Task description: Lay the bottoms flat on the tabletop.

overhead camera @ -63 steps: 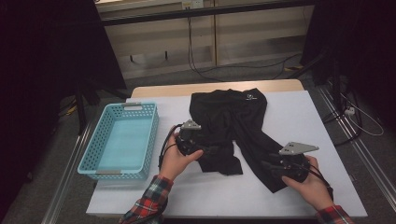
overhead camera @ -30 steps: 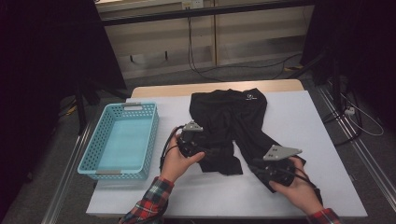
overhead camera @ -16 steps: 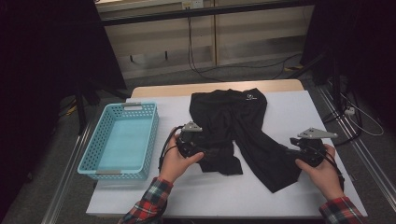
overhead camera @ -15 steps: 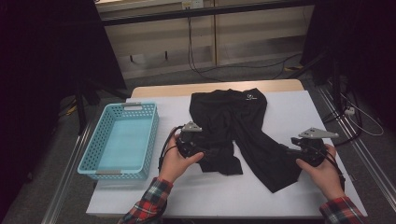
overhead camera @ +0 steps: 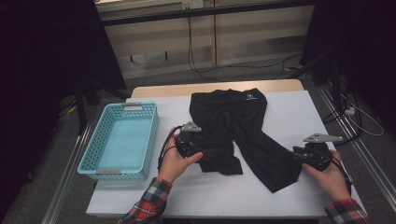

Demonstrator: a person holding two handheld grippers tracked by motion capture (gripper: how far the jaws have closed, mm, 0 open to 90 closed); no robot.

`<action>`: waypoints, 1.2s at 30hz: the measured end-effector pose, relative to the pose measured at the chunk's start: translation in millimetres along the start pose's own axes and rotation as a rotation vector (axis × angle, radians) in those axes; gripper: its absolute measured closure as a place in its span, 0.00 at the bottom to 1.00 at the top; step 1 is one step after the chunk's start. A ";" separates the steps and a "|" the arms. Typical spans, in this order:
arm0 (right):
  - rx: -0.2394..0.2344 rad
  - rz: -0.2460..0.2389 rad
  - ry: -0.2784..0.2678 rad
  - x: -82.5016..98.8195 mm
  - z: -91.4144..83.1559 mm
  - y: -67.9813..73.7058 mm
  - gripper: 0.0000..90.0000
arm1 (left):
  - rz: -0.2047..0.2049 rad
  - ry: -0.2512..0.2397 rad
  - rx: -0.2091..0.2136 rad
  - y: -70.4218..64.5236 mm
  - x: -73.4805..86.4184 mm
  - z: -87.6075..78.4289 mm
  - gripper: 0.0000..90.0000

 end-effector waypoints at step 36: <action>-0.102 -0.077 -0.049 -1.1 -23.1 51.7 0.76 | 0.011 0.000 0.012 -3.5 -6.2 4.8 0.22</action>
Point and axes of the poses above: each handheld gripper's, and its own axes: z roughly forward along the jaws, x roughly out of its underside, y roughly to its left, the point moved 9 cm from there along z, roughly forward along the jaws, and after that the axes turned 7 degrees about y, right-handed, at the moved point
